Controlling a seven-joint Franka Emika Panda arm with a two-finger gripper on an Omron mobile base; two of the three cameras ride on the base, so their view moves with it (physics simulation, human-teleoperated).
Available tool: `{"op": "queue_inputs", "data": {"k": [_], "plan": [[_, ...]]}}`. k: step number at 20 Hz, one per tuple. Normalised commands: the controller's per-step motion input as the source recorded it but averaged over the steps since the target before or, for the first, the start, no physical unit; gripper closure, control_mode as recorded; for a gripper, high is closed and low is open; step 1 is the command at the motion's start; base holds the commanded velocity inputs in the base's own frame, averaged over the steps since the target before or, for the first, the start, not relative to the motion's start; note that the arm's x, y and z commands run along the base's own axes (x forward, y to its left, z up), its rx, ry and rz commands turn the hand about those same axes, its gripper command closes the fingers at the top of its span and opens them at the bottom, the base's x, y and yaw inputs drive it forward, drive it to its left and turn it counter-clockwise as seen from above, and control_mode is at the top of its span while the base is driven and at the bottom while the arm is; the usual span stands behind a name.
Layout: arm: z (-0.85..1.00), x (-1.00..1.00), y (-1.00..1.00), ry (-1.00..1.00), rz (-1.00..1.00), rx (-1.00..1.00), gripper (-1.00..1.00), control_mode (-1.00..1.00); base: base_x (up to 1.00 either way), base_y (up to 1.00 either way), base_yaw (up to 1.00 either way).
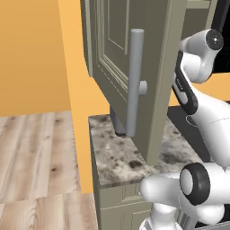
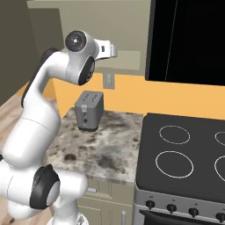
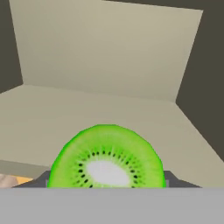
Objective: Pick the kiwi from the counter and place it in the cabinet. Then close the cabinet.
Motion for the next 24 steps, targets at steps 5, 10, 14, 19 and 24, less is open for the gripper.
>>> {"op": "queue_inputs", "data": {"k": [5,10,14,19,24], "plan": [[0.04,0.37,0.01,0.08,0.00,0.00,1.00,-1.00,0.00,0.00,0.00],[-0.02,0.48,0.00,0.02,0.00,0.00,1.00,-1.00,0.00,0.00,0.00],[-0.02,0.41,0.00,0.00,0.00,0.00,1.00,-1.00,0.00,0.00,0.00],[-0.03,0.37,0.00,0.00,0.00,0.00,1.00,-1.00,0.00,0.00,0.00],[-0.14,0.34,0.00,0.00,0.00,0.00,1.00,-1.00,0.00,0.00,0.00]]}}
